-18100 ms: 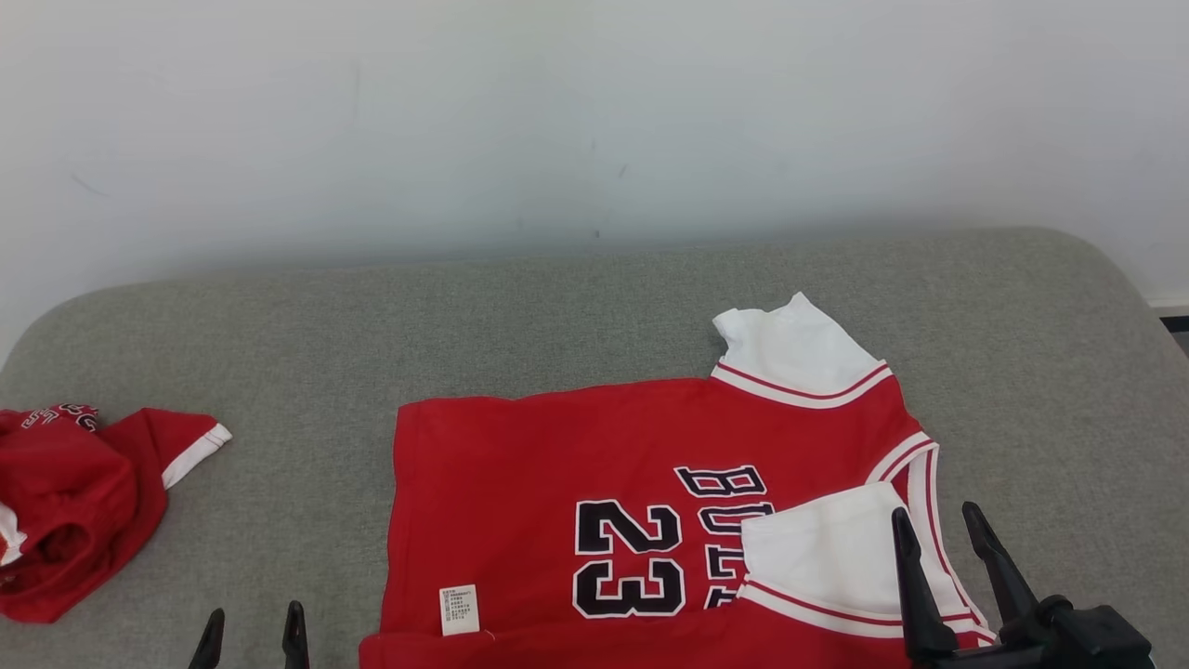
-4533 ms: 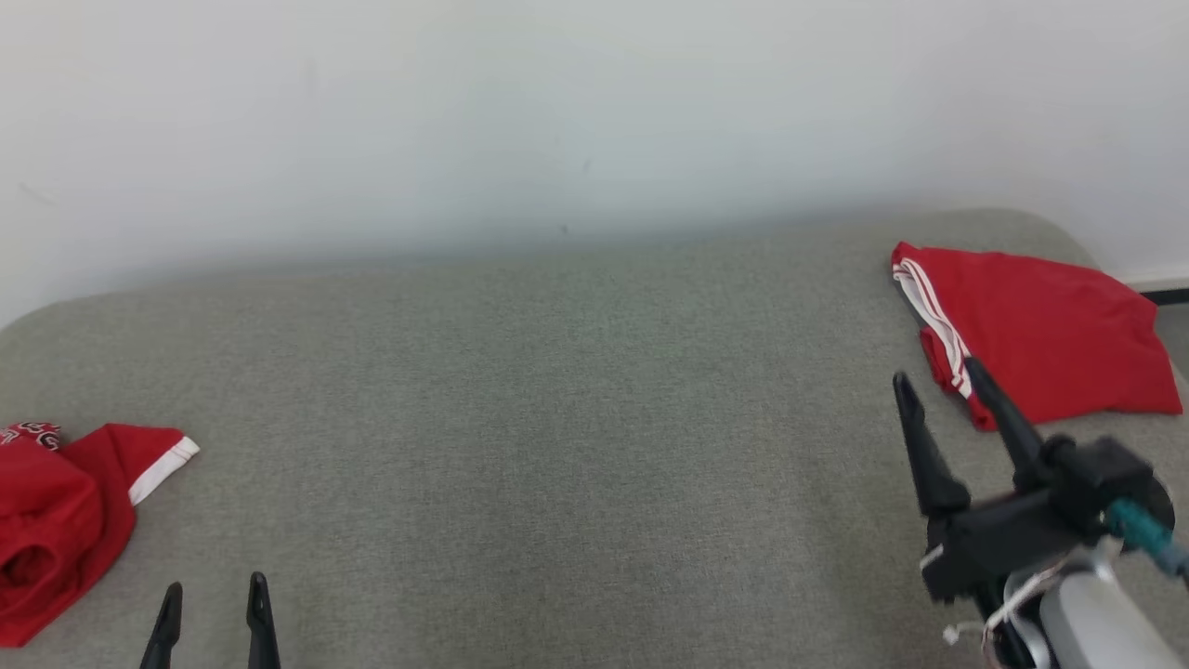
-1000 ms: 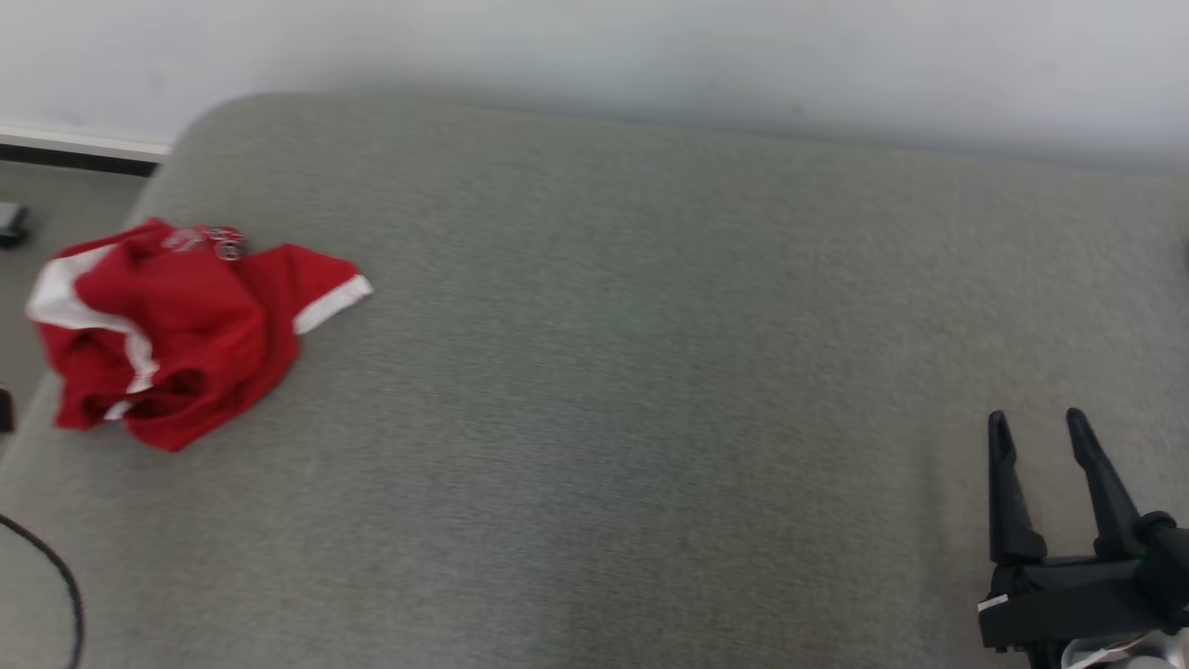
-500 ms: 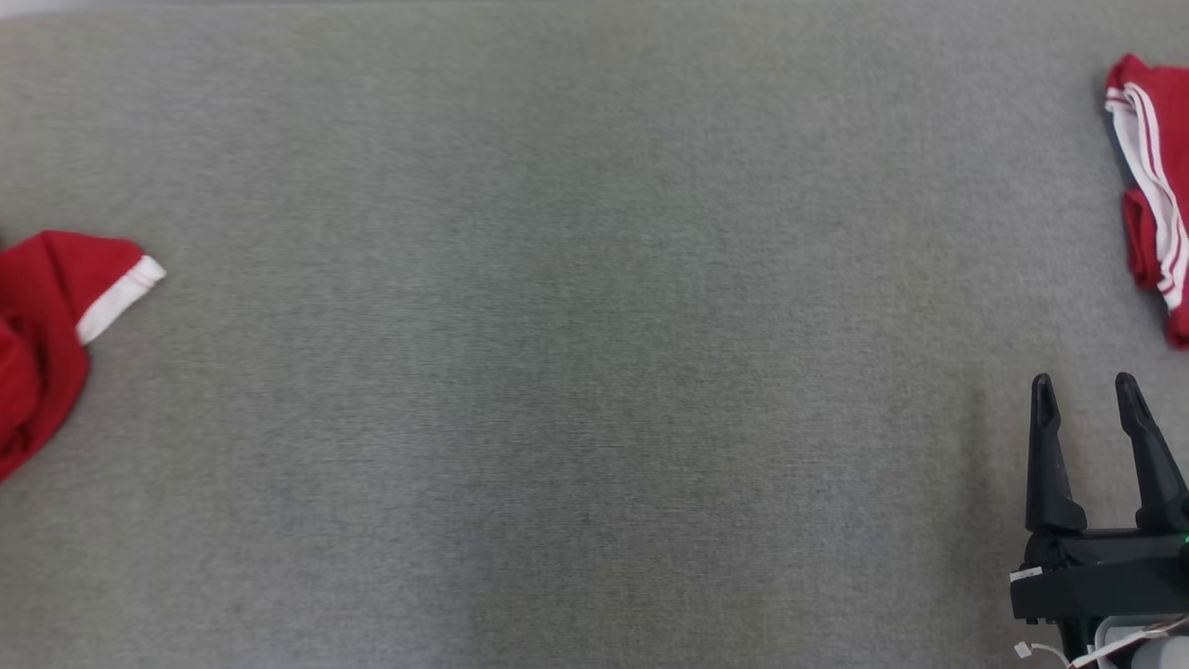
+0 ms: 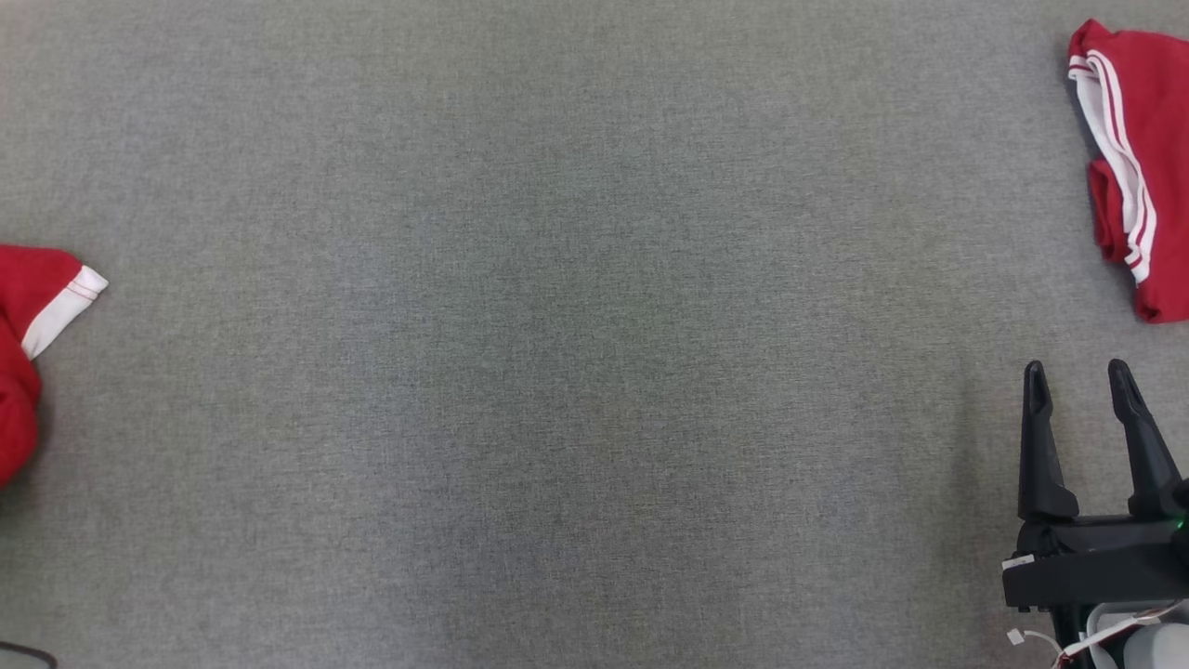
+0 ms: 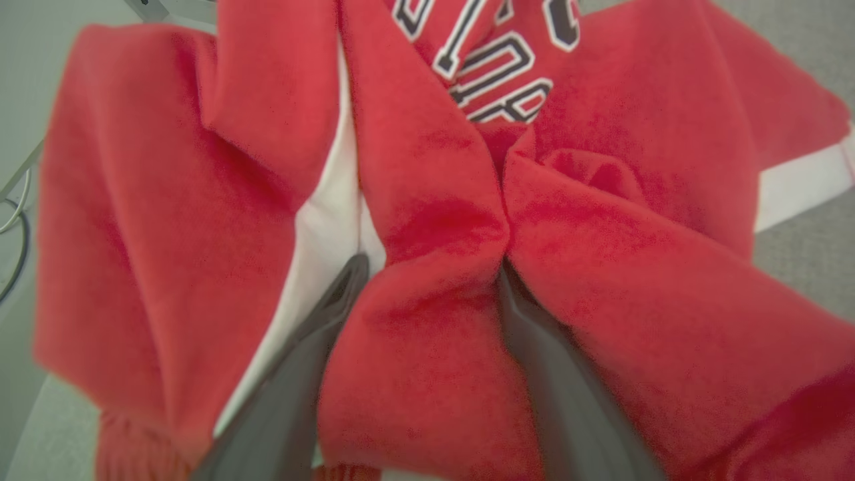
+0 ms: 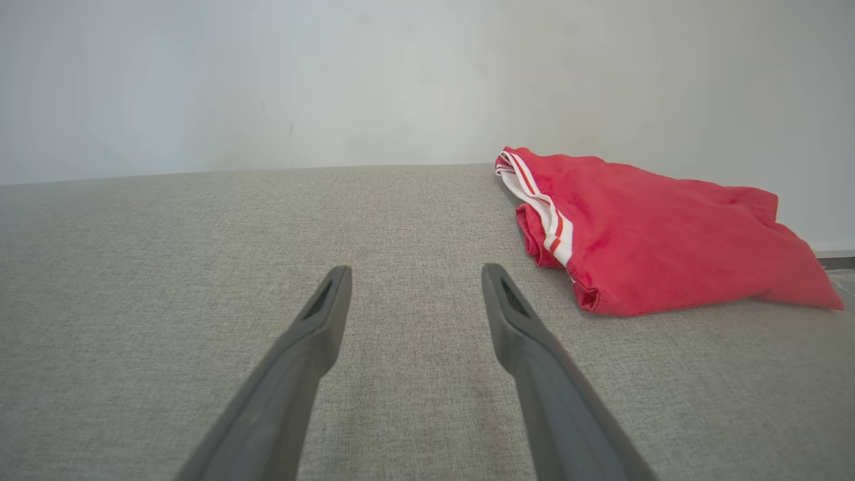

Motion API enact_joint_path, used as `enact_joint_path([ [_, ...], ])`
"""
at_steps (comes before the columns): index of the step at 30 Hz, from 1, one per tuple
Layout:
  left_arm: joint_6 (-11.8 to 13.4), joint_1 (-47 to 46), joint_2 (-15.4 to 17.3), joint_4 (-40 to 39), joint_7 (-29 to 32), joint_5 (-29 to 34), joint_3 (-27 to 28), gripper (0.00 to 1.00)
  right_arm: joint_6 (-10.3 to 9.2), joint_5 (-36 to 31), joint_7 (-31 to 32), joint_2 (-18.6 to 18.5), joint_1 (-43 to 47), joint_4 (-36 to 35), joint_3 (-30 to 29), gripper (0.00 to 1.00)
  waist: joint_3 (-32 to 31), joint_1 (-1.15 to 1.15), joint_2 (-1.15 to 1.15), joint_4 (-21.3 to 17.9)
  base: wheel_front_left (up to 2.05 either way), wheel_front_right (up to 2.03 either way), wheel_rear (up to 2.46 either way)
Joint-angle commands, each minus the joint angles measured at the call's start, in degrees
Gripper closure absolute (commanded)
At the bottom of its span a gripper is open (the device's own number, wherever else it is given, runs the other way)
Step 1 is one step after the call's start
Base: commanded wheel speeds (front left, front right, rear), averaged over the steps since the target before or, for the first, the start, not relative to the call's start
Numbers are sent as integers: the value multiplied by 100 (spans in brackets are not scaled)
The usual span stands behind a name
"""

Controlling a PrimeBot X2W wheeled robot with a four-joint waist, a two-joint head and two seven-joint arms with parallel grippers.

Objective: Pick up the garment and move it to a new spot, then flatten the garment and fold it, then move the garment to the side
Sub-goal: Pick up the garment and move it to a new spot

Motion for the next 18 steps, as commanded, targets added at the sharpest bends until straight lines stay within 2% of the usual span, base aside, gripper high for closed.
enact_joint_path([
  [1, -26, 105, -191, 123, 104, -40, -118, 81, -1, -39, -6, 13, -69, -20, 10, 0, -12, 0, 1, -17, 0, 0, 0],
  [2, -27, 112, -159, 155, 85, -84, -160, 100, -1, -43, -2, 22, -83, -10, 21, 0, -26, 0, 1, -34, 0, 0, 0],
  [5, -24, 19, -83, 12, -248, -210, -263, 100, -1, -30, -23, 50, -60, 29, 16, 0, -109, 0, 1, -54, 0, 0, 0],
  [9, -11, -328, 290, -327, -1202, -4, -315, 100, -1, 12, -76, 111, -10, 150, 18, 0, -335, 0, 1, -52, 0, 0, 0],
  [13, 25, -607, 390, -802, -2058, 297, -454, 100, -1, 55, -150, 207, 12, 321, 90, 0, -618, 0, 1, -42, 0, 0, 0],
  [15, 61, -825, 351, -1177, -2285, 429, -555, 100, -1, 78, -171, 247, 23, 403, 117, 0, -757, 0, 1, -46, 0, 0, 0],
  [18, 57, -1053, 267, -1802, -2282, 559, -773, 100, -1, 113, -216, 311, 37, 533, 161, 0, -931, 0, 1, -103, 0, 0, 0],
])
